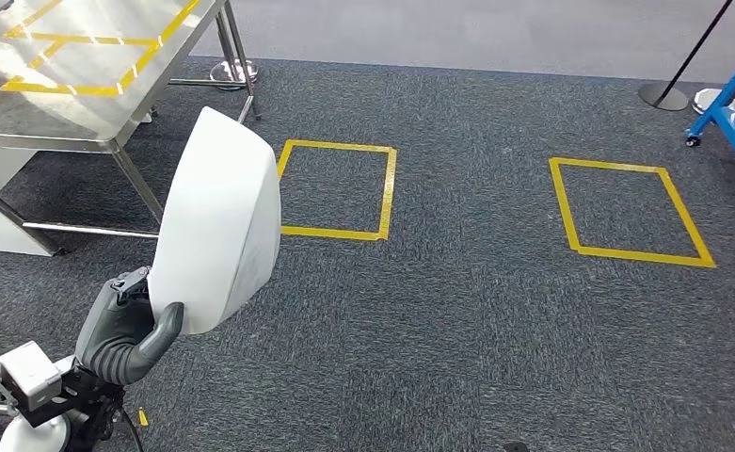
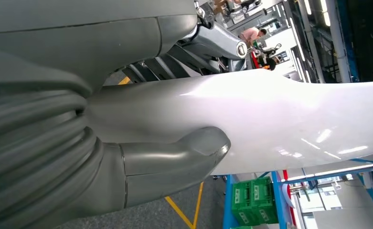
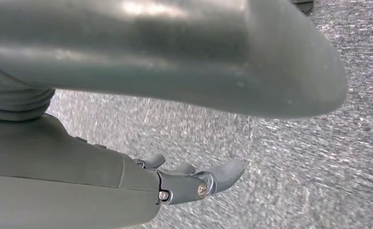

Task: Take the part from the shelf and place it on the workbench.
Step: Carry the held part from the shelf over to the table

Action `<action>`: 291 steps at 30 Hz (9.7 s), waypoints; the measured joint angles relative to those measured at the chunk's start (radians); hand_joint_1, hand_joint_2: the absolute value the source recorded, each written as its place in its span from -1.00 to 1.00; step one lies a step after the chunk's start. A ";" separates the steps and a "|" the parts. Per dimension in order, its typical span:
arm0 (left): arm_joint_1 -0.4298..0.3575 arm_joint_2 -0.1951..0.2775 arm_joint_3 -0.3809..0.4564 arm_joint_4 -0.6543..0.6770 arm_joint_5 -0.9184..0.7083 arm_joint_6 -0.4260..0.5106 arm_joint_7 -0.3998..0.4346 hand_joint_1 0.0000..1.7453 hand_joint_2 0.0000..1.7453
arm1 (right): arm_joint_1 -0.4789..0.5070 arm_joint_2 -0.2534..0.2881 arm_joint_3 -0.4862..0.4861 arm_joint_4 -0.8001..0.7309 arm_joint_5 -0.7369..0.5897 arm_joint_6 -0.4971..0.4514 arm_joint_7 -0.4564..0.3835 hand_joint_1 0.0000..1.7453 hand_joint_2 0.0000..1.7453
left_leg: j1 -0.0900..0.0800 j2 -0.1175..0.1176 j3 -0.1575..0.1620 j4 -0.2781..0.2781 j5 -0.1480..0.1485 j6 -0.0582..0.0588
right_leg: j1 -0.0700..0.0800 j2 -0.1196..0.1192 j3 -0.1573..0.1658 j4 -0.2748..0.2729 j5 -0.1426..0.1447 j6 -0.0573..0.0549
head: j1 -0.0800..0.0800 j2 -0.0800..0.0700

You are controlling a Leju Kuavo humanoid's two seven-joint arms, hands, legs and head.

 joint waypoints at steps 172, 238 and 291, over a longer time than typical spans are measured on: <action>-0.381 0.376 0.216 0.331 -0.019 0.032 -0.006 1.00 1.00 | -0.002 0.045 -0.090 0.000 -0.004 0.002 -0.018 -1.00 -1.00 | 0.017 0.107 -0.094 0.221 -0.101 -0.026 | -0.005 -0.032 -0.025 0.010 0.023 -0.013 | -0.002 0.000; -0.341 0.420 0.201 0.325 -0.003 0.030 -0.018 1.00 1.00 | 0.002 0.048 -0.094 0.000 0.007 -0.004 -0.023 -1.00 -1.00 | 0.012 0.114 -0.090 0.119 0.045 -0.028 | -0.001 -0.029 0.074 -0.012 -0.047 -0.012 | 0.001 0.000; -0.351 0.394 0.189 0.360 0.015 0.027 -0.011 1.00 1.00 | -0.002 0.044 -0.118 0.000 -0.009 0.009 0.014 -1.00 -1.00 | 0.010 0.185 0.031 0.023 -0.044 -0.017 | 0.010 -0.051 -0.057 0.002 0.048 -0.011 | 0.004 0.000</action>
